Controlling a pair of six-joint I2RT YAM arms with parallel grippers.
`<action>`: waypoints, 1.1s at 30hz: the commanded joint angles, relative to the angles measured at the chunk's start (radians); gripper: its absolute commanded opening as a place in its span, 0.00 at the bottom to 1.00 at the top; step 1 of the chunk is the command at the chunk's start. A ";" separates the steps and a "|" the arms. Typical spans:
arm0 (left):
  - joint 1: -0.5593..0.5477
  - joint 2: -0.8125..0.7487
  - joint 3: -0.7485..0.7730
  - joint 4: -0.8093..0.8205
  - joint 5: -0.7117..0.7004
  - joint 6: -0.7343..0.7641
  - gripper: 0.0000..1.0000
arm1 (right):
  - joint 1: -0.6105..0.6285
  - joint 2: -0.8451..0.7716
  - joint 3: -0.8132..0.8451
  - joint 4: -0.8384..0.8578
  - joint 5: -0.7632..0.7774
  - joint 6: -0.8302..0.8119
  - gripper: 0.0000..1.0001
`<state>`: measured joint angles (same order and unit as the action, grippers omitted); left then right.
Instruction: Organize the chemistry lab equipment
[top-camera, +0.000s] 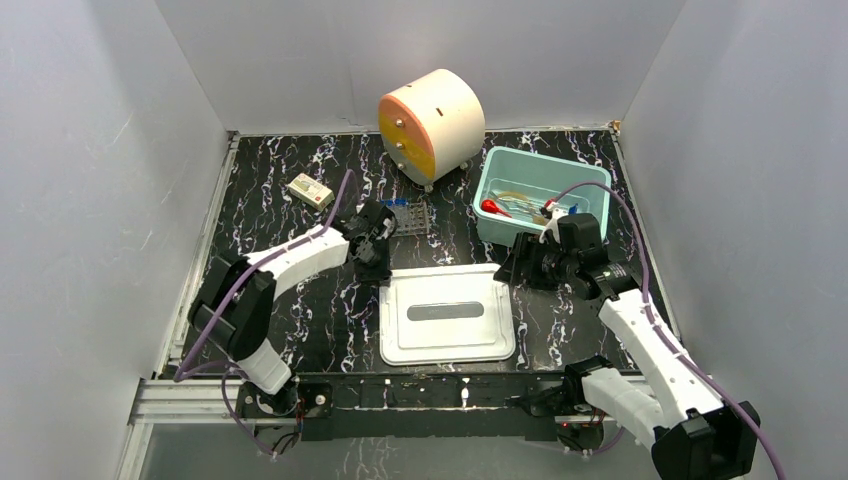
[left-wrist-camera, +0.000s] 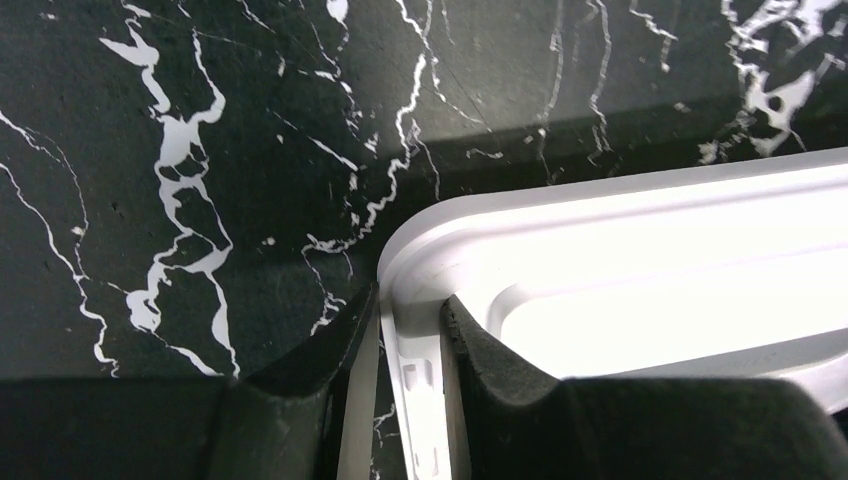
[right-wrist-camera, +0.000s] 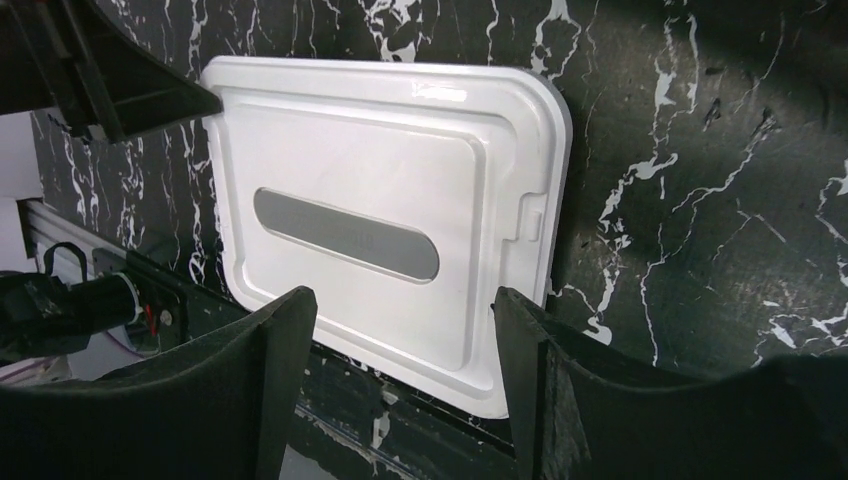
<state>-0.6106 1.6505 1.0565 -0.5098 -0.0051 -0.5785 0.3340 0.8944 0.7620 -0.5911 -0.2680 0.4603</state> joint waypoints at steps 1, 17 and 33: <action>0.012 -0.109 -0.032 -0.020 0.078 -0.004 0.15 | -0.002 0.013 -0.031 0.056 -0.071 -0.010 0.75; 0.118 -0.232 -0.152 0.076 0.170 0.065 0.15 | -0.002 0.015 -0.181 0.225 -0.123 0.043 0.76; 0.208 -0.286 -0.184 0.134 0.298 0.067 0.15 | -0.001 0.094 -0.205 0.405 -0.392 0.111 0.75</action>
<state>-0.4263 1.4010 0.8627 -0.3862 0.2157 -0.5114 0.3340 0.9657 0.5255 -0.3073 -0.5144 0.5507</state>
